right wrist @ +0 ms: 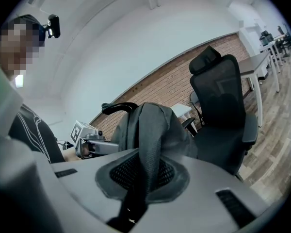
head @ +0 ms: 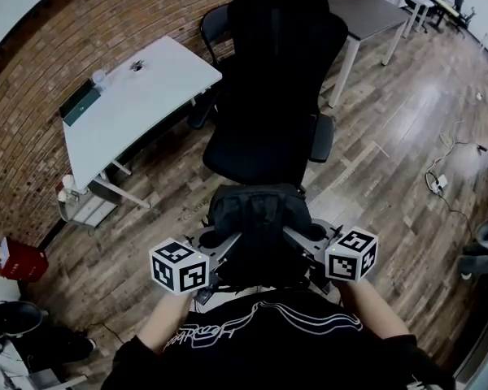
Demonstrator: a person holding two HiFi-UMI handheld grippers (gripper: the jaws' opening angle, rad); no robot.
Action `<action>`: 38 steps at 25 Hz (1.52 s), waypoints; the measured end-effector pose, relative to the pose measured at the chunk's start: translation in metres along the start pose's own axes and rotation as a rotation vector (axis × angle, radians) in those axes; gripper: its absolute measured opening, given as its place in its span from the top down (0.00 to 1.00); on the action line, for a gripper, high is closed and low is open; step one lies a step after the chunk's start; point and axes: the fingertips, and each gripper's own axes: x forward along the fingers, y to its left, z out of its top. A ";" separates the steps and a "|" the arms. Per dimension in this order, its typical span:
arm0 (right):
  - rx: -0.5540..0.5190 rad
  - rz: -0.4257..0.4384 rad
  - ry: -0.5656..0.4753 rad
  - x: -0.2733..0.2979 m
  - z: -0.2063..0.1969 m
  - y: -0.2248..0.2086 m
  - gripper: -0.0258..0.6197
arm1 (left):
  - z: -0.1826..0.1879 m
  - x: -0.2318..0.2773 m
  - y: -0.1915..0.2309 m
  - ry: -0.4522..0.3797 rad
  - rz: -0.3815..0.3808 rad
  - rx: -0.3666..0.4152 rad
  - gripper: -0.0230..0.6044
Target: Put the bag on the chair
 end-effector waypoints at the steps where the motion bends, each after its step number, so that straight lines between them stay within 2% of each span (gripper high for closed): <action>1: -0.005 -0.002 -0.001 0.004 0.006 -0.005 0.91 | 0.006 0.003 0.005 -0.001 0.000 0.003 0.87; 12: -0.005 -0.054 -0.014 0.050 0.057 -0.047 0.91 | 0.061 0.030 0.060 0.014 -0.040 0.017 0.87; 23: 0.090 -0.200 -0.075 0.106 0.110 -0.098 0.91 | 0.128 0.068 0.136 0.128 -0.166 0.048 0.87; 29: 0.138 -0.262 -0.127 0.138 0.133 -0.124 0.91 | 0.160 0.088 0.178 0.176 -0.232 0.095 0.87; 34: 0.126 -0.333 -0.172 0.150 0.156 -0.140 0.91 | 0.188 0.103 0.197 0.189 -0.299 0.143 0.87; 38: 0.119 -0.360 -0.201 0.161 0.173 -0.155 0.91 | 0.209 0.114 0.212 0.187 -0.318 0.186 0.87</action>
